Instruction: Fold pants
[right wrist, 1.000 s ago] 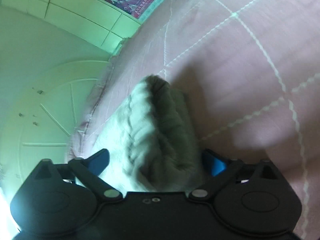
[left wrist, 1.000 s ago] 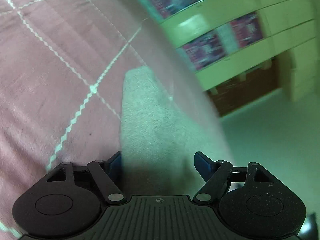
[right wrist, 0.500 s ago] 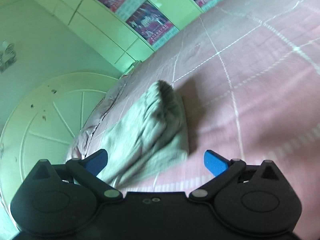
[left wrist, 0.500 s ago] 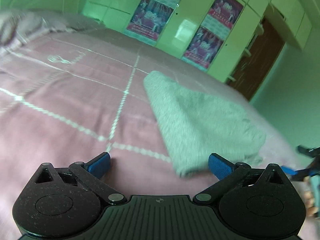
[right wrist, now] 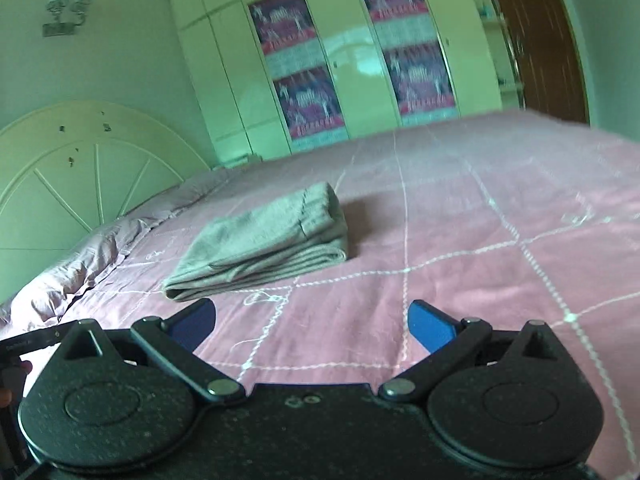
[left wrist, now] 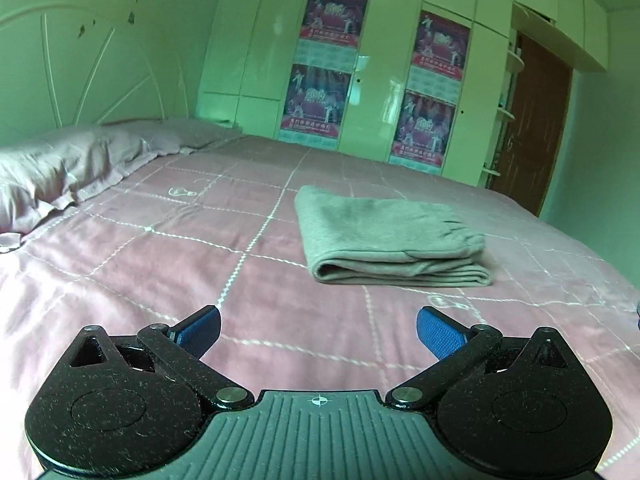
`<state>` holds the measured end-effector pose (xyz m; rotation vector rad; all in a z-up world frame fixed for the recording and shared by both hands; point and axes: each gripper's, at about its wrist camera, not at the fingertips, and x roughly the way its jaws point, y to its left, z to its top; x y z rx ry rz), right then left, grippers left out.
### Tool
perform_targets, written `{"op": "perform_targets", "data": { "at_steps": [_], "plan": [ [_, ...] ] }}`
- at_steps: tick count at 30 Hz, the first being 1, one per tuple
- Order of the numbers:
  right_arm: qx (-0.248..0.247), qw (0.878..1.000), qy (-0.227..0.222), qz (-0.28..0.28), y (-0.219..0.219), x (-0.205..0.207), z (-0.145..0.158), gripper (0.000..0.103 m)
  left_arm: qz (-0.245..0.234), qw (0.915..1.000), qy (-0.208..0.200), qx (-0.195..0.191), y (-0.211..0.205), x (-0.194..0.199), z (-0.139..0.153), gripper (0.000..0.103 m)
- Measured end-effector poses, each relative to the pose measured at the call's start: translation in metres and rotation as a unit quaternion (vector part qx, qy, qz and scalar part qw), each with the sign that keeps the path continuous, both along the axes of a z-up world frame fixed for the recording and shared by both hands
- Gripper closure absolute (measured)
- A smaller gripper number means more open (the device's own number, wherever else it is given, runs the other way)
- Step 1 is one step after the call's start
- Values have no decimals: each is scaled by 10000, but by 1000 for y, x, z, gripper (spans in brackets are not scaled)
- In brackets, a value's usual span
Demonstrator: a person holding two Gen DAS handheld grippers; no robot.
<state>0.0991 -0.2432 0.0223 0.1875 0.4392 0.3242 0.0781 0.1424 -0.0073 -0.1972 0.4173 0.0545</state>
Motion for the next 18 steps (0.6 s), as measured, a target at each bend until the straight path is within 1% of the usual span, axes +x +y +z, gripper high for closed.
{"op": "perform_targets", "data": {
  "at_steps": [3, 5, 7, 9, 12, 14, 16, 18],
  "plan": [
    [-14, 9998, -174, -70, 0, -21, 7, 6, -181, 9996, -168, -144, -11, -27, 9, 0],
    [-66, 9997, -209, -48, 2, -33, 11, 6, -266, 9989, -211, -318, -16, -44, 14, 0],
    [-78, 9995, -291, 42, 6, -44, 15, 6, -381, 9983, -216, -387, -21, -56, 18, 0],
    [-253, 9992, -276, 162, 15, -50, 19, 6, -396, 9982, -295, -334, -28, -67, 22, 0],
    [-269, 9987, -325, 303, 24, -59, 24, 6, -448, 9981, -364, -236, -39, -80, 27, 0],
    [-447, 9981, -298, 288, 31, -62, 26, 6, -416, 9985, -278, -223, -44, -85, 30, 0],
    [-440, 9983, -237, 309, 35, -67, 28, 6, -482, 9984, -263, -169, -50, -92, 33, 0],
    [-548, 9978, -190, 333, 43, -71, 30, 6, -494, 9984, -239, -111, -56, -97, 36, 0]
  ]
}}
